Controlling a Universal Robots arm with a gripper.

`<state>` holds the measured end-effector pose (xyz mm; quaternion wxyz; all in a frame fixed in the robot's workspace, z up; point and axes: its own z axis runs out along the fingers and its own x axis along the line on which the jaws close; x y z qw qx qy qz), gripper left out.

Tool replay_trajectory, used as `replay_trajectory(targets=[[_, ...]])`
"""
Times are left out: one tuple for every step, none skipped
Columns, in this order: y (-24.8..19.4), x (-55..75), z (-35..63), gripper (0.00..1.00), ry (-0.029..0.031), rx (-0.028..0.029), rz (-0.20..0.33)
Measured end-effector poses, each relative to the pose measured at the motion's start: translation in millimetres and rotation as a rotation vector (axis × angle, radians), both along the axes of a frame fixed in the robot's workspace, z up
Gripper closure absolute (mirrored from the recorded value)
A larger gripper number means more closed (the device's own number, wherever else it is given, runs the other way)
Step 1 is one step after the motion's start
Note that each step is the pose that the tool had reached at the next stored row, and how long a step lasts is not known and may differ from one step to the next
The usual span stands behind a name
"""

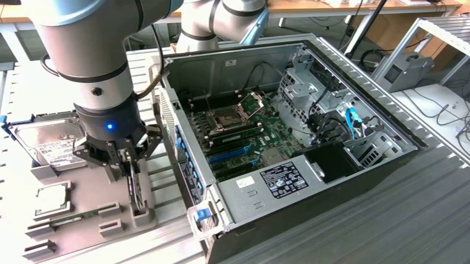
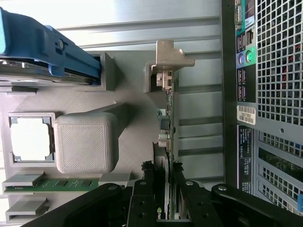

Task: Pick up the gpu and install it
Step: 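Pick up the gpu and move the gpu toward the slot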

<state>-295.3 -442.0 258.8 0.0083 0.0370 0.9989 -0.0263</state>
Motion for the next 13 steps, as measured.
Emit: replay_trajectory(targets=[[0.0, 0.0, 0.2, 0.74, 0.0, 0.0, 0.0], [0.0, 0.0, 0.5, 0.74, -0.0001, 0.0, 0.0], [0.0, 0.0, 0.8, 0.74, 0.0, 0.0, 0.0], [0.0, 0.0, 1.2, 0.74, 0.0, 0.0, 0.0], [0.0, 0.0, 1.4, 0.74, 0.0, 0.0, 0.0], [0.0, 0.0, 1.8, 0.74, -0.0001, 0.0, 0.0], [0.0, 0.0, 2.1, 0.74, 0.0, 0.0, 0.0], [0.0, 0.0, 2.4, 0.74, 0.0, 0.0, 0.0], [0.0, 0.0, 2.7, 0.74, 0.0, 0.0, 0.0], [0.0, 0.0, 3.0, 0.74, -0.0001, 0.0, 0.0], [0.0, 0.0, 3.3, 0.74, 0.0, 0.0, 0.0], [0.0, 0.0, 3.6, 0.74, 0.0, 0.0, 0.0], [0.0, 0.0, 3.9, 0.74, 0.0, 0.0, 0.0]])
